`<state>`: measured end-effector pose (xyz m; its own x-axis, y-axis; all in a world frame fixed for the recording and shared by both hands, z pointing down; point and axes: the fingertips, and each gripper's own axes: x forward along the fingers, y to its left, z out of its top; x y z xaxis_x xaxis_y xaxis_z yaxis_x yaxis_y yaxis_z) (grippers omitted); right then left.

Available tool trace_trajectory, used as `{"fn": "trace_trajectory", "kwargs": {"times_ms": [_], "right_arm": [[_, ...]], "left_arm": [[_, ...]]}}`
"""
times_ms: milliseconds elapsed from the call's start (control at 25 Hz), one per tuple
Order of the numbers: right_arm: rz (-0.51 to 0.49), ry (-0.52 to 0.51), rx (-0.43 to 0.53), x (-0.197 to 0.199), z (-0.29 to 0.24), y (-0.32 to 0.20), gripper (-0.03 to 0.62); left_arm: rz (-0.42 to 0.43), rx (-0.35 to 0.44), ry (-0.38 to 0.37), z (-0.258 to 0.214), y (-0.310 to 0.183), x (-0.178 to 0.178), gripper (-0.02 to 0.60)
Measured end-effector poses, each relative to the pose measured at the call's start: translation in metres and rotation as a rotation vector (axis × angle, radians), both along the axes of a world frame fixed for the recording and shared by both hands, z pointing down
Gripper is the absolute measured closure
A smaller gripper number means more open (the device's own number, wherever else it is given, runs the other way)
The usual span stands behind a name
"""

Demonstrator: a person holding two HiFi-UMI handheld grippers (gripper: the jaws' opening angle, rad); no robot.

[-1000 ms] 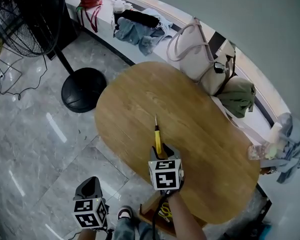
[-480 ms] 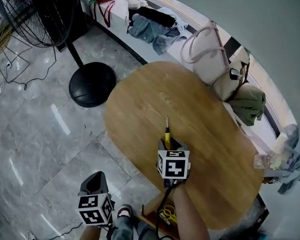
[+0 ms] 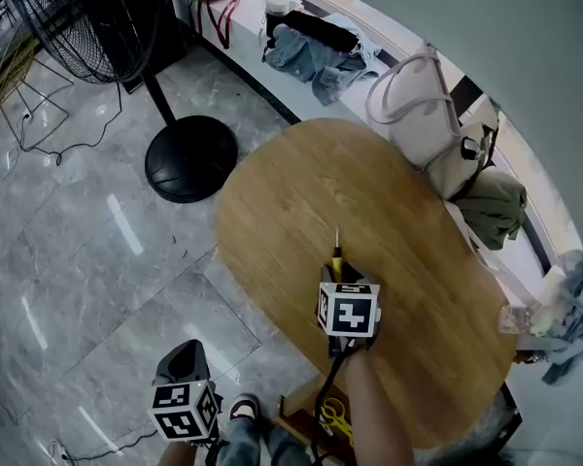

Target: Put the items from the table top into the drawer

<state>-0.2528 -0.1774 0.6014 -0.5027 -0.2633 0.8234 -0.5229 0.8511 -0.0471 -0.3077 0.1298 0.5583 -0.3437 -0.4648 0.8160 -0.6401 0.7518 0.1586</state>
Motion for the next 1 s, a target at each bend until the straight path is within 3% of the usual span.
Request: {"fn": "trace_trajectory", "kwargs": {"times_ms": [560,1000], "right_arm": [[-0.016,0.019,-0.005,0.005,0.002,0.007,0.507],[-0.044,-0.005,0.004,0.014,-0.018,0.02,0.51]], "left_arm": [[-0.016,-0.003,0.009,-0.002,0.012,0.015,0.588],[-0.021,0.0,0.001,-0.006,0.026,0.024,0.588]]}}
